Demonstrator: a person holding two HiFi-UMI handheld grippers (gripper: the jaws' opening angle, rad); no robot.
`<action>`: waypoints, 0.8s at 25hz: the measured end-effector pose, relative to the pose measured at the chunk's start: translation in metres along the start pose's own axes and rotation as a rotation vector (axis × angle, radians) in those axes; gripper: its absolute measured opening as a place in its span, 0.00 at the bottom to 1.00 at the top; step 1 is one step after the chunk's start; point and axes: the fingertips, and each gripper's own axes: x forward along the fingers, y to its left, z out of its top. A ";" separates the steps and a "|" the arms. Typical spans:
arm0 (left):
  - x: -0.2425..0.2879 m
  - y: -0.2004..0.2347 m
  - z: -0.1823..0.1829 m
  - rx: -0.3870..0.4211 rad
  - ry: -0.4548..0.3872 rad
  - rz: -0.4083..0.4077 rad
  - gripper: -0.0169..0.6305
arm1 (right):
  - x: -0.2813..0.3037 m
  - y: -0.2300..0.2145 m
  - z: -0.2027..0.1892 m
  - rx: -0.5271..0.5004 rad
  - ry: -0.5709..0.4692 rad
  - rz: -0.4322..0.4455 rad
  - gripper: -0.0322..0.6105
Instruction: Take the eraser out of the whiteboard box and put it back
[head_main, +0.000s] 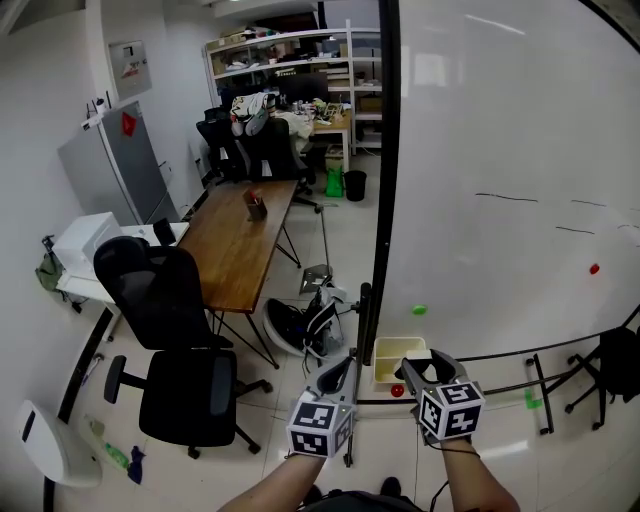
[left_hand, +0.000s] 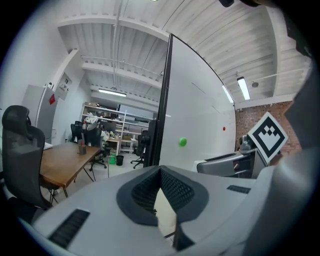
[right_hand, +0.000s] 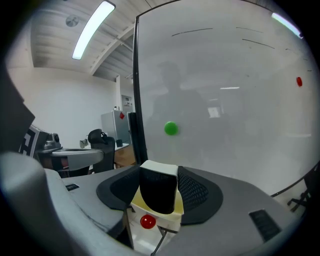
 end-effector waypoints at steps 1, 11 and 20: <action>0.003 0.001 -0.005 -0.006 0.013 0.002 0.07 | 0.003 0.000 -0.006 -0.002 0.010 0.001 0.46; 0.018 0.003 -0.041 -0.001 0.071 -0.010 0.07 | 0.031 0.003 -0.055 -0.008 0.127 -0.007 0.47; 0.031 0.002 -0.063 -0.037 0.124 -0.009 0.07 | 0.037 0.004 -0.064 -0.014 0.174 -0.026 0.47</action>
